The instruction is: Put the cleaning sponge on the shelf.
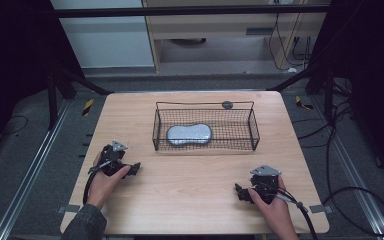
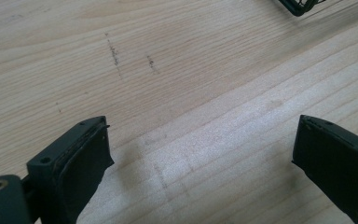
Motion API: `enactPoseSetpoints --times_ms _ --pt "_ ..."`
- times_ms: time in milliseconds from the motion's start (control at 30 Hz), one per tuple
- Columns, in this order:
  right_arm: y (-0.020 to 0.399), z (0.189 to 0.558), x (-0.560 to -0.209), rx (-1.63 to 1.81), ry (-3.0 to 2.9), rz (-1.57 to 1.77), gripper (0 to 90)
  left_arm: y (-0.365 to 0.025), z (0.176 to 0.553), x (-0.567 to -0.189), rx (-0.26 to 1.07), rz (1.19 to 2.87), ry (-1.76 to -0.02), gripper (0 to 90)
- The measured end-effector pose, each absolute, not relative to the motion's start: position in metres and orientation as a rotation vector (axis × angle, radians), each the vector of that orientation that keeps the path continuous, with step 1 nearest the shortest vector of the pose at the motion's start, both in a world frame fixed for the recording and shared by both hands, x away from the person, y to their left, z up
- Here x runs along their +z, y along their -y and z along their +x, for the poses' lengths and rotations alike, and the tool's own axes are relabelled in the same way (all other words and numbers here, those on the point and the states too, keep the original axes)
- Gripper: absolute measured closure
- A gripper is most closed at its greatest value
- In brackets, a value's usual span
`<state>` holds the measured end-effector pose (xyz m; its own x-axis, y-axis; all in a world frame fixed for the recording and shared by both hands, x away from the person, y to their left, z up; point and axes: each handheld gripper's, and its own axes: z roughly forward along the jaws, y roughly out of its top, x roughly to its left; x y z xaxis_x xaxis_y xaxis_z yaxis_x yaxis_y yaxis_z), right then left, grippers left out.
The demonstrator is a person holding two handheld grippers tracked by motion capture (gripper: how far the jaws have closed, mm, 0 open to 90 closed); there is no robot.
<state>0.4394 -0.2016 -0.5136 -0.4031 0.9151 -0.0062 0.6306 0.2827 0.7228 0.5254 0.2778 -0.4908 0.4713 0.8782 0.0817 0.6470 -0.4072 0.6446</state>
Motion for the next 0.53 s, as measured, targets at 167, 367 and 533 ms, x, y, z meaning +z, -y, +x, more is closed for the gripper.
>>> enactPoseSetpoints --times_ms 167,367,533 --pt "0.202 0.439 -0.514 0.908 -2.135 1.389 0.4 -0.277 0.527 -0.499 0.559 2.177 -1.256 1.6" --pt "0.202 0.439 -0.514 0.908 -2.135 1.389 0.4 -0.283 0.526 -0.507 0.546 2.073 -1.277 0.0" --pt "0.202 0.439 -0.514 0.908 -2.136 1.388 0.4 -0.284 0.525 -0.508 0.557 2.057 -1.277 0.0"
